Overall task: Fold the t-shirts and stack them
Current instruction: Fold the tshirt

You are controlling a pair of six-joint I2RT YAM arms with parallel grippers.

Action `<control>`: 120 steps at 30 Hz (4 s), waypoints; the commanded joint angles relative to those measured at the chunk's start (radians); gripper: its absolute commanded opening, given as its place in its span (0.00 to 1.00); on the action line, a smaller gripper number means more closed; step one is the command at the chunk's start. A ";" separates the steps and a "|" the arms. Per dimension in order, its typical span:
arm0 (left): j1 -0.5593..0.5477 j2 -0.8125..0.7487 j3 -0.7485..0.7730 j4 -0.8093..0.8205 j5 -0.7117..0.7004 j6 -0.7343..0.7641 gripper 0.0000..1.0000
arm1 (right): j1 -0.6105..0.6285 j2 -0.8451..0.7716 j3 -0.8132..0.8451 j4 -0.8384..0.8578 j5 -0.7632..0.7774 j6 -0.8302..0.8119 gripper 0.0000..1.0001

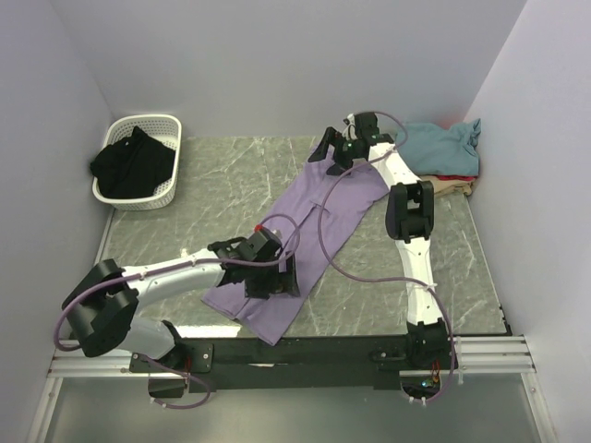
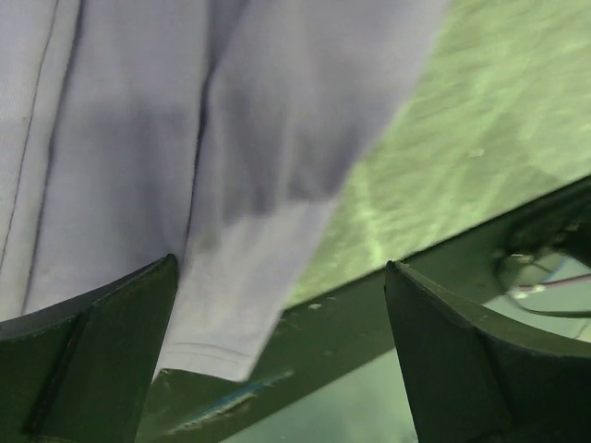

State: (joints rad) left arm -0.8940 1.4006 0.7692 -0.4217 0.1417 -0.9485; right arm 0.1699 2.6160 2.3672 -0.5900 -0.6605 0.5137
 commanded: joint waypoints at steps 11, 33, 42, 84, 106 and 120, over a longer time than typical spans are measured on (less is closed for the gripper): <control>0.113 0.067 0.478 -0.054 -0.332 0.326 0.99 | -0.040 -0.652 -0.627 0.202 0.361 -0.057 1.00; 0.529 1.006 1.242 0.264 0.479 0.634 1.00 | -0.139 -0.926 -1.283 0.417 0.455 0.046 1.00; 0.549 1.201 1.444 0.276 0.619 0.643 0.99 | -0.142 -0.878 -1.290 0.435 0.412 0.045 1.00; 0.650 1.328 1.526 0.441 0.539 0.370 0.01 | -0.142 -0.982 -1.404 0.415 0.383 0.049 1.00; 0.759 1.009 1.148 0.665 0.567 0.375 0.99 | -0.142 -0.946 -1.392 0.432 0.355 0.048 1.00; 0.699 1.250 1.449 0.707 0.743 0.203 0.87 | -0.141 -0.860 -1.358 0.443 0.315 0.040 0.99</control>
State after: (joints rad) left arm -0.1658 2.5851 2.1731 0.3027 0.8455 -0.7322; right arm 0.0345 1.7317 0.9718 -0.1715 -0.3317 0.5682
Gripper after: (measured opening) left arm 0.895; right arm 0.992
